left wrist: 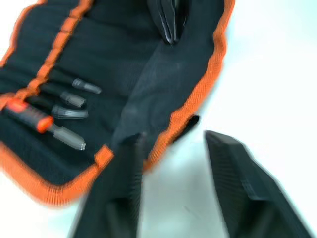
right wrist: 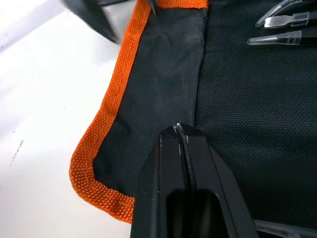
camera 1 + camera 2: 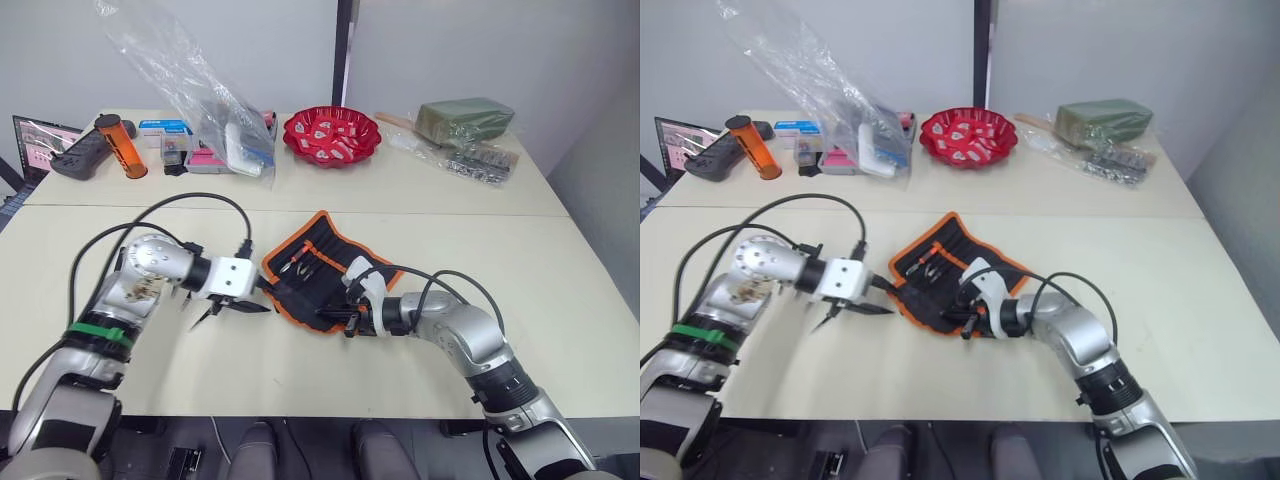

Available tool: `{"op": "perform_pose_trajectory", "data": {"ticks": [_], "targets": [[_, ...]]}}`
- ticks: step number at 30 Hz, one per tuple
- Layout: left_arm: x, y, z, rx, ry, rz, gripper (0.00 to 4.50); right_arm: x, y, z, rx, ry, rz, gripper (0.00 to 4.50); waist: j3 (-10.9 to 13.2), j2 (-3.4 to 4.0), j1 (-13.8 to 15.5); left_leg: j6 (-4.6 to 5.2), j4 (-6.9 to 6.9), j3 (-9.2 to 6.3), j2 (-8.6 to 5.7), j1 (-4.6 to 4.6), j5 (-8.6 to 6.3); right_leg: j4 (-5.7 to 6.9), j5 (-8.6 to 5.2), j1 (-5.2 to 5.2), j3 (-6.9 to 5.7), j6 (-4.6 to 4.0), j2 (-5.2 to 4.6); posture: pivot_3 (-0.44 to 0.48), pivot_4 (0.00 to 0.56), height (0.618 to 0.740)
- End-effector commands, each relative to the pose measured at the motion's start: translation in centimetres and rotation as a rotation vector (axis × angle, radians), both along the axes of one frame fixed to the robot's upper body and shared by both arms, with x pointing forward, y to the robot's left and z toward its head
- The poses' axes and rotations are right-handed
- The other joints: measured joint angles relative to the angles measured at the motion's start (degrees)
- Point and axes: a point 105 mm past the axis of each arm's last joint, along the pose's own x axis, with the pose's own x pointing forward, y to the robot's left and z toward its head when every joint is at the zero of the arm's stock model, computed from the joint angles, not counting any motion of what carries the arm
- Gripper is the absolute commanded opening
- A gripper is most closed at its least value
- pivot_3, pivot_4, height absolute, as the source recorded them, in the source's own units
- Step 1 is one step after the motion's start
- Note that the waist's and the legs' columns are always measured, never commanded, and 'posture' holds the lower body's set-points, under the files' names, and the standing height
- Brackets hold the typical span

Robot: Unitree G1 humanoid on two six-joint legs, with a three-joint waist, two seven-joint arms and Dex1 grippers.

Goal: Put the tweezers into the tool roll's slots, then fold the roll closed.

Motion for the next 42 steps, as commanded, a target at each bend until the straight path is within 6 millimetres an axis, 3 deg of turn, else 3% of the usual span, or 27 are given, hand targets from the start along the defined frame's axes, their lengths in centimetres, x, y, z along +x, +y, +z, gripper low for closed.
{"op": "perform_pose_trajectory", "data": {"ticks": [1, 4, 7, 15, 20, 26, 32, 38, 42], "targets": [[-0.3, -0.3, 3.8, -0.167, 0.012, 0.060, 3.58, -0.4, -0.2, -1.2, -0.049, 0.030, 0.020, 0.00, 0.0, 0.00, 0.1, 0.00, 0.01, 0.00, 0.00, 0.00, 0.00, -0.01, 0.00, 0.02, 0.00, 0.00, 0.00, 0.000, 0.150, 0.740], [0.3, -1.3, 5.2, -0.344, 0.044, 0.169, 4.47, -0.4, -0.1, -1.0, -0.033, 0.022, 0.025, 0.00, 0.0, 0.00, 0.2, 0.00, 0.01, 0.00, 0.00, 0.07, 0.00, -0.04, -0.01, 0.10, 0.00, 0.02, 0.00, 0.000, 0.150, 0.740], [0.6, -2.4, 4.3, -0.437, 0.139, 0.291, 4.30, -0.3, -0.1, -0.7, -0.025, 0.015, 0.013, 0.00, 0.0, -0.02, 0.1, 0.00, 0.03, 0.00, 0.00, 0.08, 0.00, -0.05, -0.02, 0.15, -0.01, 0.04, -0.01, 0.000, 0.150, 0.740], [0.7, -4.5, 2.2, -0.529, 0.254, 0.435, 1.67, -0.2, -0.4, -0.8, -0.029, 0.020, -0.021, 0.00, 0.0, -0.02, 0.2, -0.01, 0.03, -0.02, -0.01, 0.10, 0.00, -0.05, -0.01, 0.16, -0.02, 0.03, 0.00, 0.000, 0.150, 0.740], [0.7, -5.4, -1.3, -0.370, 0.167, 0.467, 0.03, -0.1, -0.3, -0.7, -0.028, 0.021, -0.030, 0.00, 0.0, -0.02, 0.1, -0.01, -0.01, -0.01, -0.02, 0.16, 0.00, -0.07, -0.01, 0.19, -0.01, 0.02, -0.01, 0.000, 0.150, 0.740], [2.0, -5.0, -3.8, -0.340, 0.126, 0.594, 0.03, -0.6, -0.3, -0.7, -0.041, 0.022, -0.011, 0.00, 0.0, -0.02, 0.4, -0.01, 0.01, -0.01, -0.02, 0.15, 0.00, -0.08, -0.01, 0.19, -0.01, 0.01, -0.01, 0.000, 0.150, 0.740], [1.2, -3.4, -6.3, -0.275, 0.200, 0.650, 0.03, -0.7, -0.6, -0.2, -0.036, 0.002, -0.010, 0.00, 0.0, -0.02, 0.2, -0.01, -0.02, -0.01, -0.02, 0.16, -0.01, -0.08, -0.01, 0.19, -0.01, 0.01, -0.01, 0.000, 0.150, 0.740], [0.7, -3.1, -6.5, -0.315, 0.230, 0.696, 0.03, -1.4, 0.7, 3.2, 0.058, -0.096, 0.078, 0.00, 0.0, -0.02, -0.1, -0.01, -0.06, -0.01, -0.02, 0.21, -0.01, -0.08, -0.01, 0.20, -0.01, 0.01, -0.01, 0.000, 0.150, 0.740], [0.9, -3.2, -5.7, -0.322, 0.216, 0.661, 0.03, -0.1, 2.0, 4.6, 0.090, -0.169, 0.083, 0.00, 0.0, -0.02, -0.2, -0.01, -0.06, -0.01, -0.01, 0.23, -0.01, -0.08, -0.01, 0.19, 0.00, 0.01, 0.00, 0.000, 0.150, 0.740]]}}
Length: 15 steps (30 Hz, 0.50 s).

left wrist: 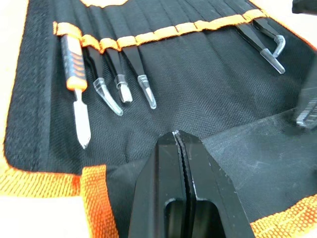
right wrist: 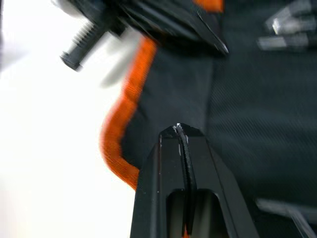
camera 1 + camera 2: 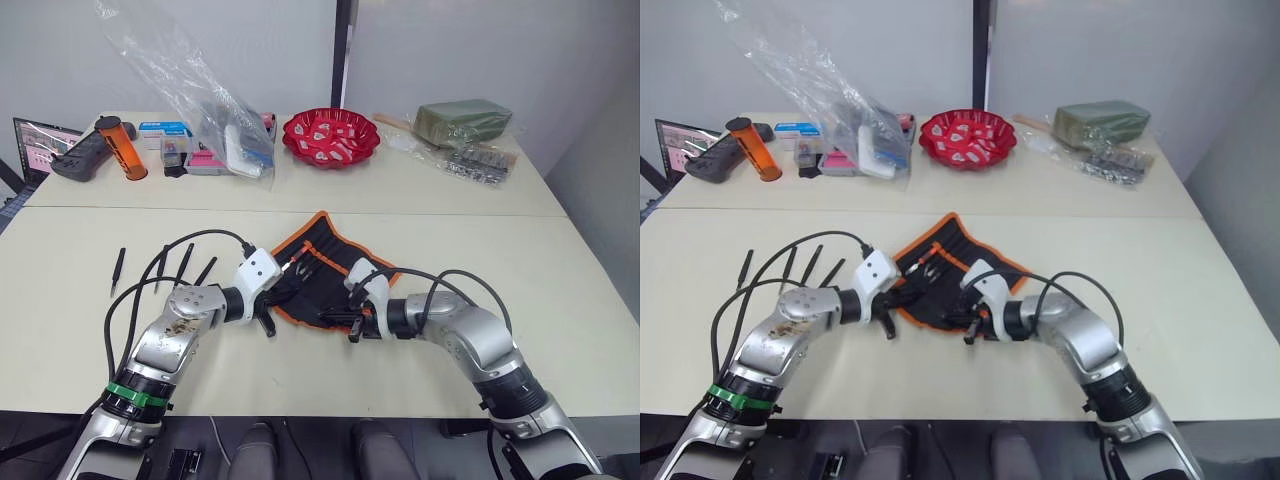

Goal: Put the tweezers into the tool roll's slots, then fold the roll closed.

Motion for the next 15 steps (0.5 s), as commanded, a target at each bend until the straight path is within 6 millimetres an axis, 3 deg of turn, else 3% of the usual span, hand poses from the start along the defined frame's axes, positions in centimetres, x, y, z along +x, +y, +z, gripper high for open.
{"op": "perform_pose_trajectory", "data": {"ticks": [1, 8, 15], "targets": [[0.0, 1.2, -0.9, 0.034, 0.044, 0.018, 0.03, 1.2, 1.1, 2.3, 0.040, -0.113, 0.013, 0.00, 0.0, 0.00, 0.1, 0.00, 0.00, 0.00, 0.00, 0.00, 0.00, 0.00, 0.00, 0.00, 0.00, 0.00, 0.00, 0.000, 0.150, 0.740], [0.5, 1.6, -0.4, 0.041, 0.038, 0.015, 0.03, 3.3, 2.0, 0.0, -0.023, -0.135, 0.028, 0.00, 0.0, 0.00, 0.3, 0.00, -0.01, 0.01, -0.01, -0.02, 0.00, -0.04, 0.00, 0.01, 0.00, 0.00, -0.01, 0.000, 0.150, 0.740], [1.3, 2.4, -1.8, 0.069, 0.059, 0.102, 0.03, 2.8, 1.0, -2.9, -0.102, -0.104, 0.038, 0.00, 0.0, 0.01, 0.3, 0.00, 0.01, 0.01, -0.01, 0.06, 0.00, -0.02, 0.01, 0.09, 0.00, 0.00, -0.01, 0.000, 0.150, 0.740]]}}
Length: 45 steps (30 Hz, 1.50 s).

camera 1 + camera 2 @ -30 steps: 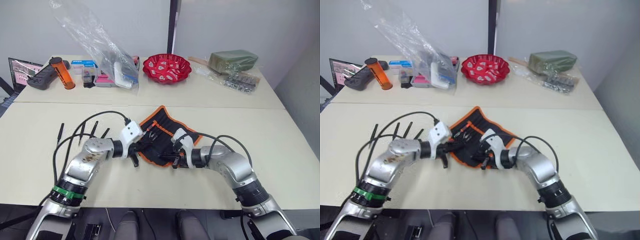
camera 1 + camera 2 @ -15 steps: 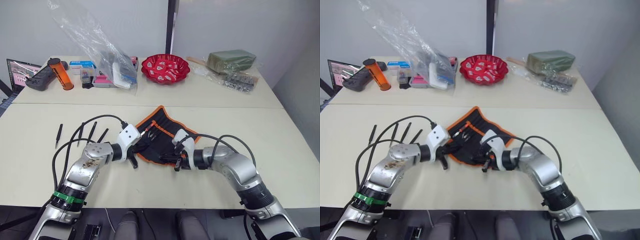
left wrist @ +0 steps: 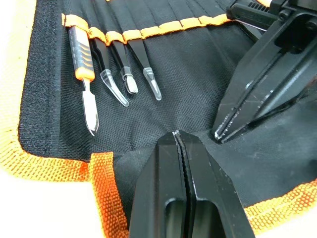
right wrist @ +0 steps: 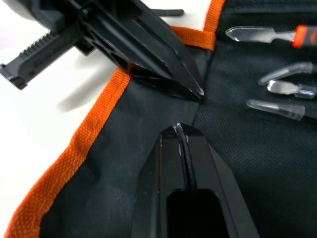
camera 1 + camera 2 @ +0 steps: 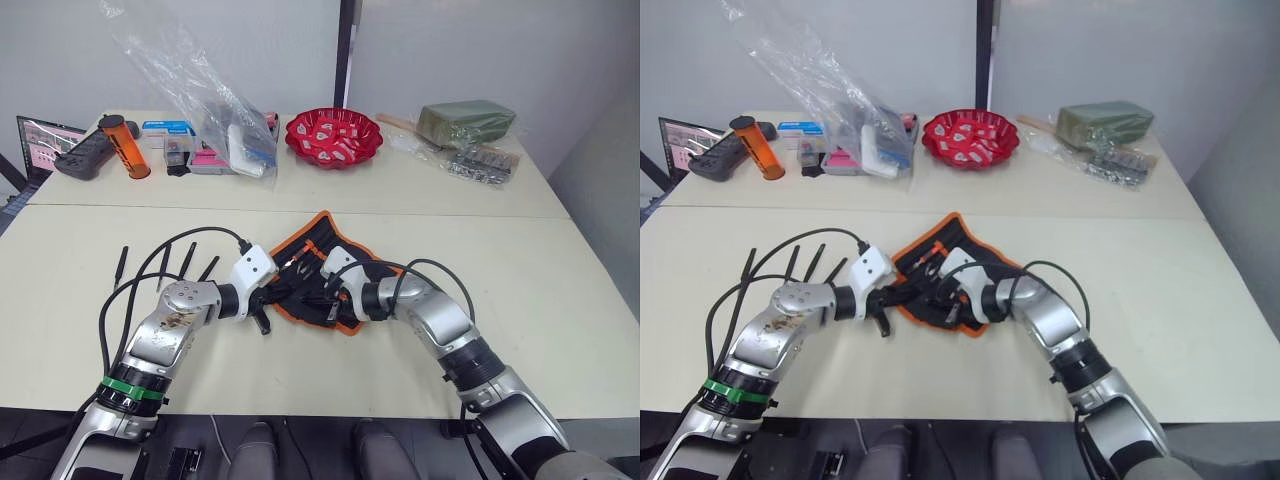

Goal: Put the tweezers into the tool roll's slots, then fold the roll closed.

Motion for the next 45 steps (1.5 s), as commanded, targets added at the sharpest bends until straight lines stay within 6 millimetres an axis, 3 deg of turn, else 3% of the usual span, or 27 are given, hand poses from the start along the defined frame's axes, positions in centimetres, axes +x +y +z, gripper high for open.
{"op": "perform_pose_trajectory", "data": {"ticks": [1, 6, 11, 16, 18, 25, 29, 38, 42, 45], "targets": [[0.7, 1.8, -2.0, 0.061, 0.046, 0.114, 0.03, -0.6, -1.2, -1.6, -0.034, 0.029, -0.007, 0.00, 0.0, 0.01, 0.0, 0.00, 0.00, 0.00, 0.00, 0.04, 0.00, 0.00, 0.00, 0.04, 0.00, 0.00, 0.00, 0.000, 0.150, 0.740], [1.1, 2.5, -2.6, 0.082, 0.051, 0.147, 0.03, -1.4, -3.6, -3.3, -0.033, 0.105, -0.060, 0.00, -0.6, 0.01, 0.3, -0.01, -0.01, 0.01, -0.01, 0.19, -0.01, -0.03, -0.01, 0.18, 0.00, 0.01, -0.01, 0.000, 0.150, 0.740], [1.4, 2.9, -2.2, 0.084, 0.007, 0.144, 0.03, -3.7, -5.5, -4.3, -0.023, 0.162, -0.062, 0.00, -1.0, 0.01, 0.3, -0.01, -0.03, 0.01, -0.01, 0.27, -0.01, -0.03, -0.02, 0.22, 0.00, -0.02, -0.01, 0.000, 0.150, 0.740], [1.4, 2.9, -2.2, 0.077, -0.001, 0.139, 0.03, -4.8, -7.1, -4.7, -0.014, 0.201, -0.103, 0.00, -1.4, 0.00, 0.1, -0.02, -0.12, 0.01, 0.00, 0.32, -0.01, -0.05, -0.06, 0.21, 0.01, -0.09, -0.01, 0.000, 0.150, 0.740], [1.3, 2.5, -2.1, 0.059, -0.002, 0.127, 0.03, -5.1, -6.8, -3.8, 0.010, 0.179, -0.079, 0.00, -1.4, 0.04, 0.1, -0.02, -0.12, 0.02, 0.00, 0.31, -0.01, -0.04, -0.08, 0.20, 0.01, -0.10, -0.01, 0.000, 0.150, 0.740], [0.7, 1.3, -1.5, 0.008, -0.002, 0.066, 0.03, -3.4, -4.3, 3.2, 0.258, 0.088, -0.035, 0.00, -1.4, 0.06, -0.2, -0.02, -0.13, 0.02, 0.00, 0.20, -0.01, -0.05, -0.08, 0.07, 0.02, -0.09, -0.01, 0.000, 0.150, 0.740], [0.7, 0.7, -0.2, -0.042, -0.056, 0.048, 0.03, -2.6, -3.1, 4.1, 0.256, 0.061, -0.024, 0.00, -1.4, 0.07, 0.1, -0.02, -0.17, 0.02, 0.00, 0.18, -0.01, -0.08, -0.08, 0.05, 0.03, -0.09, -0.01, 0.000, 0.150, 0.740], [1.1, 0.5, -1.1, 0.032, -0.092, 0.040, 0.03, 0.4, 0.9, 0.4, 0.117, 0.021, 0.013, 0.00, -1.4, 0.10, 0.4, -0.01, -0.32, 0.03, -0.01, -0.02, -0.01, -0.33, -0.05, -0.07, 0.03, -0.05, -0.01, 0.000, 0.150, 0.740], [1.3, 0.4, -1.7, 0.024, -0.070, 0.054, 0.03, -0.8, 1.8, -0.9, 0.112, 0.069, 0.110, 0.00, -1.4, 0.11, 0.7, -0.01, -0.30, 0.03, -0.01, -0.03, -0.01, -0.36, -0.04, -0.02, 0.01, -0.03, -0.01, 0.000, 0.150, 0.740], [1.3, 0.7, -2.7, 0.033, -0.028, 0.071, 0.03, -1.7, 1.4, -3.1, 0.043, 0.098, 0.134, 0.00, -1.4, 0.12, 1.0, -0.01, -0.30, 0.03, -0.01, 0.01, -0.01, -0.35, -0.04, 0.00, 0.01, -0.02, -0.01, 0.000, 0.150, 0.740]]}}
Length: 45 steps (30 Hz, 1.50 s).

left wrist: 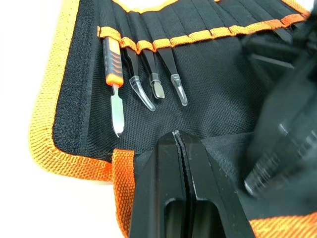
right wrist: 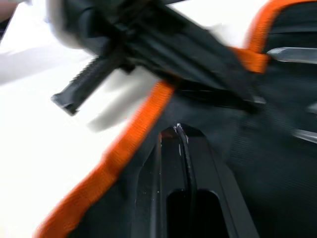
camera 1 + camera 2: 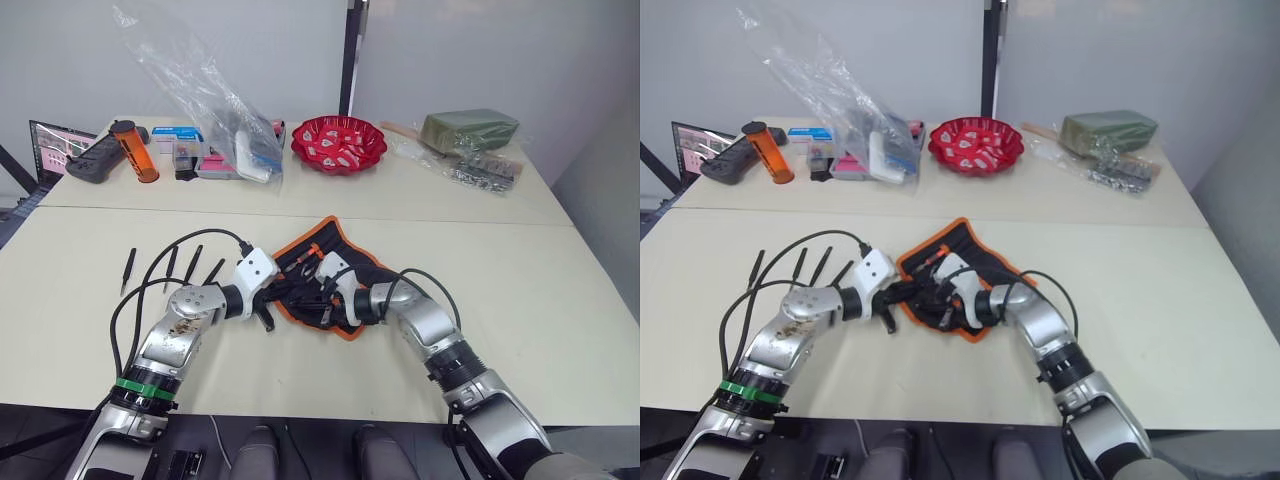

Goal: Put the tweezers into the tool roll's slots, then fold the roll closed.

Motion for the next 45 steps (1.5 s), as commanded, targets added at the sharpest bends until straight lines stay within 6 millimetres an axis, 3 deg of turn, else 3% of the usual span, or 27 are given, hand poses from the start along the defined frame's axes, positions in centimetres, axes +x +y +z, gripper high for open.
{"op": "perform_pose_trajectory", "data": {"ticks": [1, 11, 18, 24, 27, 29, 32, 35, 37, 41, 45], "targets": [[0.3, 1.0, -2.1, 0.045, 0.071, 0.058, 0.03, -1.1, -0.5, -2.2, -0.079, 0.007, 0.055, 0.00, 0.0, 0.01, 0.1, 0.00, 0.00, 0.00, 0.00, 0.05, 0.00, 0.01, 0.00, 0.04, 0.00, 0.00, 0.00, 0.000, 0.150, 0.740], [-0.1, 1.2, -3.0, 0.069, 0.114, 0.051, 0.03, -3.6, -3.0, -5.6, -0.188, 0.077, 0.132, 0.00, -0.5, 0.31, 0.2, -0.01, -0.02, 0.01, 0.00, 0.26, -0.01, -0.03, -0.01, 0.21, 0.00, 0.00, -0.01, 0.000, 0.150, 0.740], [-0.2, 1.7, -3.6, 0.085, 0.145, 0.055, 0.03, -5.7, -4.4, -6.7, -0.229, 0.129, 0.206, 0.00, -0.6, 0.39, 0.3, -0.01, -0.09, 0.01, 0.00, 0.37, -0.01, -0.10, -0.03, 0.29, 0.00, -0.02, -0.01, 0.000, 0.150, 0.740], [-0.2, 1.7, -3.5, 0.050, 0.156, 0.063, 0.03, -6.3, -5.9, -7.4, -0.260, 0.164, 0.196, 0.00, -1.0, 0.42, 0.3, -0.03, -0.43, 0.03, 0.00, 0.81, -0.02, -0.57, -0.18, 0.50, 0.00, -0.24, -0.03, 0.000, 0.150, 0.740], [-0.1, 1.4, -2.2, -0.042, 0.142, 0.060, 0.03, -6.1, -6.0, -7.5, -0.259, 0.160, 0.170, 0.00, -1.1, 0.37, 0.3, -0.05, -0.47, 0.03, 0.00, 0.81, -0.04, -0.65, -0.12, 0.60, 0.00, -0.14, -0.05, 0.000, 0.150, 0.740], [-0.3, 0.7, -0.2, -0.166, 0.124, 0.027, 0.03, -5.9, -6.0, -7.6, -0.266, 0.154, 0.155, 0.00, -1.1, 0.37, 0.3, -0.05, -0.49, 0.03, 0.00, 0.81, -0.04, -0.65, -0.11, 0.81, 0.00, -0.12, -0.05, 0.000, 0.150, 0.740], [-1.8, 0.1, 2.8, -0.345, 0.085, -0.074, 0.03, -5.8, -5.6, -7.6, -0.251, 0.165, 0.143, 0.00, -1.1, 0.32, 0.2, -0.05, -0.56, 0.03, 0.00, 0.79, -0.04, -0.66, -0.11, 0.79, 0.00, -0.13, -0.05, 0.000, 0.150, 0.740], [-2.8, 0.4, 3.8, -0.425, 0.085, -0.079, 0.03, -5.7, -5.7, -8.3, -0.269, 0.168, 0.125, 0.00, -1.1, 0.26, 0.2, -0.05, -0.63, 0.03, 0.02, 0.81, -0.04, -0.66, -0.11, 0.77, -0.01, -0.12, -0.05, 0.000, 0.150, 0.740], [-3.8, -0.5, 2.9, -0.394, 0.099, -0.097, 0.03, -5.7, -5.4, -8.3, -0.248, 0.185, 0.111, 0.00, -1.1, 0.24, 0.0, -0.06, -0.63, 0.03, 0.03, 0.88, -0.04, -0.66, -0.15, 0.81, -0.01, -0.19, -0.05, 0.000, 0.150, 0.740], [-3.5, -2.4, 2.3, -0.427, 0.116, -0.064, 0.03, -5.5, -5.3, -8.4, -0.256, 0.175, 0.104, 0.00, -1.1, 0.06, 0.0, -0.21, -0.64, 0.03, 0.03, 1.16, -0.14, -0.78, -0.35, 1.01, -0.01, -0.53, -0.06, 0.000, 0.150, 0.740], [-4.4, -3.0, -1.4, -0.265, 0.146, -0.062, 0.03, -5.2, -5.1, -8.0, -0.246, 0.170, 0.095, 0.00, -1.1, 0.03, -0.8, -0.50, -0.63, 0.03, 0.03, 1.16, -0.32, -0.87, -0.36, 1.05, 0.00, -0.54, -0.06, 0.000, 0.150, 0.740]]}}
